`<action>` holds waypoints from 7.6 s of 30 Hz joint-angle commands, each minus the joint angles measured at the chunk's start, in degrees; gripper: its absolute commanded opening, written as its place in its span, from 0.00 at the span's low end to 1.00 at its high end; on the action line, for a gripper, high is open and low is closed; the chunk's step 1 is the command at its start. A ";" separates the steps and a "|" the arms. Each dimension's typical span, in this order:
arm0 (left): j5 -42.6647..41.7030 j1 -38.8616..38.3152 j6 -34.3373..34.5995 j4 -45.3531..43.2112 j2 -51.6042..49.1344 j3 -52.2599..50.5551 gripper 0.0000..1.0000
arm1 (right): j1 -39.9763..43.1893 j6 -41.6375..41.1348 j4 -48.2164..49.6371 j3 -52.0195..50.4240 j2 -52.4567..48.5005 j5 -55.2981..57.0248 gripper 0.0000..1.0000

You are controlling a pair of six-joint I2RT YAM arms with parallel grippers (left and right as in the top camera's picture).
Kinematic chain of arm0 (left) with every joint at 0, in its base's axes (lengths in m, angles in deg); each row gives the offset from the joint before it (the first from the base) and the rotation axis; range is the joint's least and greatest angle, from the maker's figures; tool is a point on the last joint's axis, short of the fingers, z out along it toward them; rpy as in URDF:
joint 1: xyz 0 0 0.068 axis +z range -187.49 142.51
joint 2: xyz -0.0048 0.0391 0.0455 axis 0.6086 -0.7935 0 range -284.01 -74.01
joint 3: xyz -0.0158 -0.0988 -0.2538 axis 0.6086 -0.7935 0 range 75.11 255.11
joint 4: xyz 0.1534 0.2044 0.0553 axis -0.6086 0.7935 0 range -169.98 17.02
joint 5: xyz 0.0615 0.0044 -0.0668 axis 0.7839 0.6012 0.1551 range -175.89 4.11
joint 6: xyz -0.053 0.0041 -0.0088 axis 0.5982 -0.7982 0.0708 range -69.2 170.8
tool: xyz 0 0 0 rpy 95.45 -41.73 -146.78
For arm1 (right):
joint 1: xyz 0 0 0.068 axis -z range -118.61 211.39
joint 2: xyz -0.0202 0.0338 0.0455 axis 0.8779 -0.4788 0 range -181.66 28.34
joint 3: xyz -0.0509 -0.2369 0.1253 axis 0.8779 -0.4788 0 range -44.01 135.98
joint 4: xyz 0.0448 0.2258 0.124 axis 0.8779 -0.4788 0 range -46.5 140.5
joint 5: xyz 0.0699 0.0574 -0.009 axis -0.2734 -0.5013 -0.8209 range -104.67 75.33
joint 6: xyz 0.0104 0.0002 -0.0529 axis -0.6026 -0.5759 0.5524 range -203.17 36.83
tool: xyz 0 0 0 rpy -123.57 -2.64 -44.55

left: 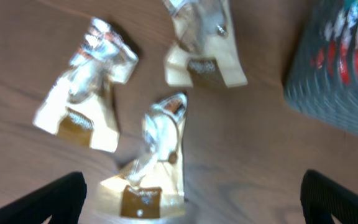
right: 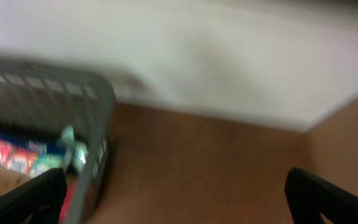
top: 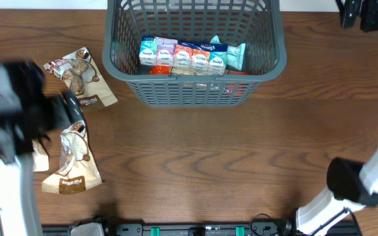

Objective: Pack container

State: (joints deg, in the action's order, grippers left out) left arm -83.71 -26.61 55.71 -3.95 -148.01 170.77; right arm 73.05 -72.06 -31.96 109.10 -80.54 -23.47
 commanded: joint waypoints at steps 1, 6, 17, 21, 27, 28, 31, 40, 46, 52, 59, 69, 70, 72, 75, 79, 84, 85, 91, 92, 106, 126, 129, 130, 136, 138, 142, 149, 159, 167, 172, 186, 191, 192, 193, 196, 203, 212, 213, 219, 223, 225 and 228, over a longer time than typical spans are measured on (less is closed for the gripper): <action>0.57 3.13 0.81 3.67 -10.71 12.26 0.98 | 1.66 -5.51 -2.49 -4.98 -5.60 -2.19 0.99; -0.17 4.87 0.76 5.51 -23.96 23.69 0.98 | 1.25 -5.55 -0.98 -15.04 -10.29 -2.19 0.99; -0.24 4.46 0.76 3.89 -35.89 24.48 0.98 | 0.61 -5.86 10.64 -33.38 -16.39 -2.19 0.99; -0.24 4.13 0.79 -0.15 -38.58 24.48 0.99 | 0.26 -5.64 13.20 -37.13 -16.76 -2.19 0.99; -0.44 3.39 0.79 -11.30 -41.90 24.48 0.98 | -0.61 -4.13 14.03 -39.47 -16.76 -2.19 0.99; -0.46 3.28 0.81 -12.44 -42.62 24.48 0.98 | -0.68 -3.82 14.03 -39.50 -16.76 -2.21 0.99; -0.46 3.17 1.18 -14.21 -44.74 24.48 0.99 | -0.94 -3.76 14.21 -39.50 -16.76 -2.21 0.99; -0.46 3.19 2.58 -16.44 -54.71 24.48 0.98 | -1.38 -2.97 14.75 -39.50 -16.76 -2.19 0.99; -0.74 3.19 5.86 -18.36 -60.96 24.48 0.98 | -1.38 -2.67 14.67 -39.50 -16.76 -2.19 0.99; -3.23 3.17 6.86 -20.96 -64.35 24.46 0.99 | -1.38 -2.67 14.51 -39.52 -16.76 -2.19 0.99; -3.23 3.13 6.84 -22.45 -65.96 24.15 0.99 | -1.36 -2.23 13.81 -39.50 -16.76 -2.12 0.99; -3.23 3.13 6.82 -23.76 -66.18 22.34 0.80 | -1.38 -2.21 12.11 -39.50 -16.76 -2.14 0.99; -3.23 3.13 6.82 -24.44 -66.18 21.79 0.81 | -1.38 -1.97 11.91 -39.50 -16.76 -2.14 0.99; -3.21 3.13 6.82 -25.09 -66.18 21.42 0.87 | -1.38 -1.79 11.74 -39.50 -16.76 -2.12 0.99; -3.21 3.13 6.82 -26.27 -66.18 20.76 0.90 | -1.38 -1.77 11.32 -39.50 -16.76 -2.14 0.99; -3.21 3.13 6.80 -26.49 -66.93 20.70 0.93 | -1.38 -1.73 10.86 -39.50 -16.76 -2.10 0.99; -3.21 3.13 6.80 -27.82 -67.69 20.11 0.93 | -1.38 -1.18 10.64 -39.50 -16.76 -1.70 0.99; -3.21 3.13 6.80 -28.33 -67.69 19.76 0.93 | -1.36 -1.18 10.67 -39.50 -16.76 -1.68 0.99; -3.23 3.10 6.78 -28.06 -67.65 19.65 0.38 | -1.38 -1.16 10.62 -39.50 -16.76 -1.14 0.99; -3.23 3.02 6.78 -27.47 -67.58 19.65 0.23 | -1.38 -1.18 10.58 -39.50 -16.76 -0.90 0.99; -2.99 -0.57 2.82 -15.74 -51.63 19.67 0.06 | -1.36 -0.72 10.88 -39.50 -16.76 -0.22 0.99; -2.19 -8.76 -10.99 -20.90 -16.46 19.69 0.06 | -1.36 -0.72 10.56 -39.50 -16.76 -0.24 0.99; -2.19 -15.08 -20.28 -23.17 -15.02 19.69 0.06 | -1.38 -0.72 10.45 -39.50 -16.76 -0.24 0.99; -2.19 -17.55 -25.09 -23.96 -14.95 19.69 0.06 | -1.38 -0.72 10.45 -39.50 -16.76 -0.24 0.99; -5.40 -28.52 -49.40 -28.44 -16.96 19.69 0.06 | -1.36 -0.70 10.40 -39.50 -16.76 -0.24 0.99; -8.79 -30.51 -56.48 -30.82 -18.16 19.69 0.06 | -1.36 -0.46 10.25 -39.50 -16.76 -0.24 0.99; -13.81 -31.87 -60.81 -37.29 -21.77 19.69 0.06 | -1.38 0.35 9.73 -39.50 -16.76 -0.24 0.99; -14.23 -31.85 -60.78 -41.40 -31.78 19.69 0.06 | -1.36 0.35 9.60 -39.50 -16.76 -0.24 0.99; -14.21 -31.85 -58.77 -39.43 -41.48 19.69 0.32 | -1.36 0.81 9.62 -39.50 -16.76 -0.22 0.99; -14.19 -31.91 -57.53 -34.95 -38.73 19.69 0.50 | -1.18 1.81 9.84 -39.50 -16.76 -0.17 0.99; -12.28 -31.47 -51.95 -32.74 -29.97 19.71 0.50 | -1.09 1.81 10.29 -39.50 -16.76 -0.17 0.99; 0.09 -18.82 -35.58 -16.31 -2.82 19.69 0.99 | -1.09 1.79 10.64 -39.50 -16.76 -0.26 0.99; 4.35 -11.10 -24.06 -3.08 1.01 19.69 0.98 | -1.14 1.79 10.67 -39.50 -16.76 -0.26 0.99; 4.37 -9.81 -24.02 0.70 1.05 19.69 0.99 | -1.16 1.79 10.67 -39.50 -16.76 -0.26 0.99; 4.44 -8.74 -23.37 3.76 0.98 19.67 0.99 | -1.18 1.79 10.67 -39.50 -16.76 -0.26 0.99; 4.81 -4.57 -18.84 10.80 0.04 19.52 0.99 | -1.20 1.81 10.47 -39.50 -16.76 -0.24 0.99; 3.13 3.63 -16.57 13.16 0.17 11.15 0.99 | -1.20 1.79 11.17 -39.50 -16.76 -0.24 0.99; -0.96 6.43 -16.52 -1.29 -0.59 -13.31 0.99 | -1.20 1.81 11.98 -39.50 -16.76 -0.24 0.99; -1.77 6.47 -16.55 -2.29 -0.96 -15.54 0.98 | -1.20 1.81 11.98 -39.50 -16.76 -0.24 0.99; -2.95 6.47 -16.57 -11.08 -5.05 -26.27 0.99 | -1.20 1.81 12.26 -39.50 -16.76 -0.24 0.99; -2.82 6.47 -16.83 -16.57 -9.07 -29.79 0.99 | -1.20 1.84 12.61 -39.50 -16.76 -0.24 0.99; -2.82 6.47 -16.81 -18.93 -10.78 -30.69 0.99 | -1.20 2.45 12.63 -39.50 -16.76 -0.22 0.99; -2.89 6.47 -16.57 -23.54 -11.76 -32.72 0.99 | -1.18 2.73 12.66 -39.50 -16.76 -0.22 0.99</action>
State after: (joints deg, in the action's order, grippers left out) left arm -85.99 -20.43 38.82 -25.74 -159.29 139.40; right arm 72.40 -70.50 -19.32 69.81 -96.89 -23.80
